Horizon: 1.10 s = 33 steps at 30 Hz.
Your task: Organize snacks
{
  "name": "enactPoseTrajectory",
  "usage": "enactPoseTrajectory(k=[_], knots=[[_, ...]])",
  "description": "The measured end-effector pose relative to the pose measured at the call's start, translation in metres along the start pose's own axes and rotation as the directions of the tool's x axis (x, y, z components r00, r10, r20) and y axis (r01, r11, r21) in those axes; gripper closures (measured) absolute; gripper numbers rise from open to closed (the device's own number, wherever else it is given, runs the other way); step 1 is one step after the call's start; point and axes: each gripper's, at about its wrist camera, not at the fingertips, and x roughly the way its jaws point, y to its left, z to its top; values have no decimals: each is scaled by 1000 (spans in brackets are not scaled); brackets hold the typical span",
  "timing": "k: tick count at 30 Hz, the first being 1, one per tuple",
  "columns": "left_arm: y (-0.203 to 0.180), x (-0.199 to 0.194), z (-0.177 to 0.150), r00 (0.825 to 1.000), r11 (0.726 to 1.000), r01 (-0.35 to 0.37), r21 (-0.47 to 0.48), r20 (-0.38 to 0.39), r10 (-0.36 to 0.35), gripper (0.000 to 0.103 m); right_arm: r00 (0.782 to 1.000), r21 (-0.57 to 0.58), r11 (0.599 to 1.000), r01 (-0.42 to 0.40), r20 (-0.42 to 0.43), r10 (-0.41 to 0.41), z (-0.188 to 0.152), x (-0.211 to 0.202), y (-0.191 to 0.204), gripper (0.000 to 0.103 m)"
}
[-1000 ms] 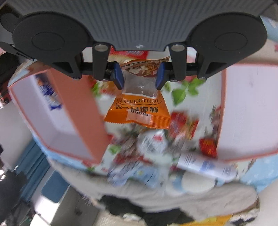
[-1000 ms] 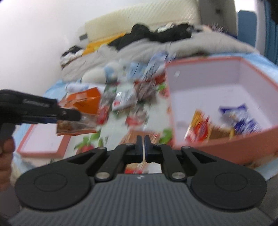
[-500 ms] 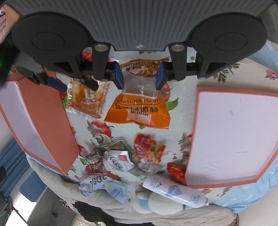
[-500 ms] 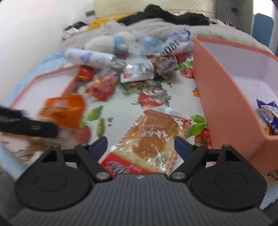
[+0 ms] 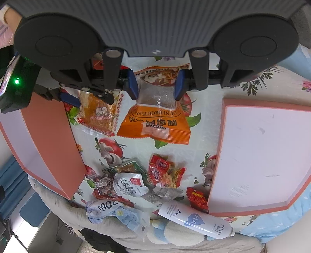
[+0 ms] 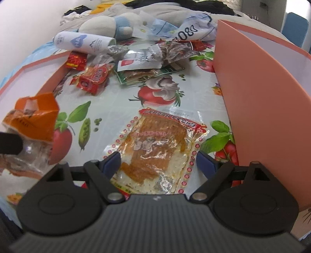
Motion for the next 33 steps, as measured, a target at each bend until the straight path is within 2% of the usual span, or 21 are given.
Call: enactPoseTrajectory(k=[5,7,10,12,18,27,33], knots=[[0,-3,-1,1000,1000,2,-3,4,-2,57,999,-32,999,-34,-1,34,2,-5,12,64],[0,-6,-1,1000,1000,3,-9,9,-3,57,999,-29,999,-45,-2,45,3,-7,15,73],[-1,-15,0,1000,1000,8,-13,21,-8,57,998,6,998,-62,-3,62,6,-13,12,80],[-2,-23,4,999,1000,13,-12,33,-13,57,997,32,996,-80,-2,80,9,-22,8,81],[-16,-55,18,994,999,45,11,95,-46,57,991,55,992,-111,85,106,24,-74,-1,82],[-55,-112,47,976,992,86,89,194,-102,57,971,82,991,-107,224,86,46,-160,-19,82],[-83,-144,61,961,986,103,134,242,-133,57,952,108,990,-93,300,56,59,-204,-42,82]])
